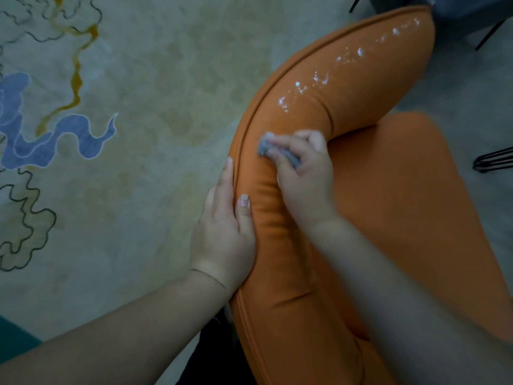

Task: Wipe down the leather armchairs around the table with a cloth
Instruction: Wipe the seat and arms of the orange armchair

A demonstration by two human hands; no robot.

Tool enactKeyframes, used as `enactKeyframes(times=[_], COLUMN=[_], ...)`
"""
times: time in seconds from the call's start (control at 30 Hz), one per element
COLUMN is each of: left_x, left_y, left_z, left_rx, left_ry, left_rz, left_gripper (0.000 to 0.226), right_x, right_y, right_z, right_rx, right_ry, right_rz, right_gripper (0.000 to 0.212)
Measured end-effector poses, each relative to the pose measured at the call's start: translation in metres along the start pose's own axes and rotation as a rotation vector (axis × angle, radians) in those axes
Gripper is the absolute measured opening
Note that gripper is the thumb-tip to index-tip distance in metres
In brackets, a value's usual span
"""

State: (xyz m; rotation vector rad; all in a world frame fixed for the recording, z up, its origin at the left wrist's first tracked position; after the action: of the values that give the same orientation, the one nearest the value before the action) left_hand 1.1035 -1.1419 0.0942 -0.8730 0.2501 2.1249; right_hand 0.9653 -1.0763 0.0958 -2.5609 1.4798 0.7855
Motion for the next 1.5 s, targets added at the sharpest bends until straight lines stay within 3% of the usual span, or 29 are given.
enactKeyframes(times=[0.1, 0.27, 0.5, 0.67, 1.0, 1.13, 1.23, 1.37, 1.5], left_x=[0.000, -0.001, -0.001, -0.001, -0.001, -0.001, 0.007, 0.019, 0.024], left_y=[0.000, -0.002, -0.001, -0.001, 0.003, 0.051, 0.100, 0.137, 0.152], left_z=[-0.001, -0.001, 0.000, 0.000, 0.006, 0.013, 0.026, 0.035, 0.034], left_rx=[-0.023, -0.022, -0.018, -0.015, -0.065, -0.042, -0.010, 0.013, 0.045], left_ry=[0.004, 0.015, 0.014, 0.014, 0.065, 0.161, 0.253, 0.286, 0.295], left_rz=[-0.005, -0.001, -0.006, -0.001, -0.012, -0.057, -0.159, -0.235, -0.223], left_gripper=[0.062, 0.062, 0.061, 0.061, 0.063, 0.066, 0.077, 0.113, 0.126], right_x=[-0.008, -0.006, -0.014, -0.012, -0.021, -0.024, -0.034, -0.047, -0.059], right_y=[-0.005, 0.050, 0.002, 0.036, 0.006, 0.004, 0.010, 0.035, 0.072], right_z=[0.002, -0.001, 0.017, 0.010, 0.025, 0.027, 0.030, 0.032, 0.036], right_rx=[-0.029, -0.100, -0.001, -0.028, 0.213, 0.257, 0.269, 0.255, 0.223], right_ry=[-0.011, -0.064, -0.005, -0.033, 0.147, 0.185, 0.199, 0.191, 0.158], right_rz=[-0.070, 0.025, -0.064, 0.029, 0.045, 0.084, 0.177, 0.276, 0.293], right_gripper=[0.018, 0.016, 0.018, 0.015, 0.022, 0.019, 0.023, 0.030, 0.025])
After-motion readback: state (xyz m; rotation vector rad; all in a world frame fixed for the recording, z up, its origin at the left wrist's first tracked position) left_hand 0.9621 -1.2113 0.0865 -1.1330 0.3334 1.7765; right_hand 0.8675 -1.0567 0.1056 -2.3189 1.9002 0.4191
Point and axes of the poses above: each hand's wrist, its own y-axis towards the middle knuckle, its own x-axis out of the palm, z = x × y, the point moved 5 cm from there along y, towards the middle knuckle, and after that the axes turned 3 degrees about -z, right-handed, at the moved point
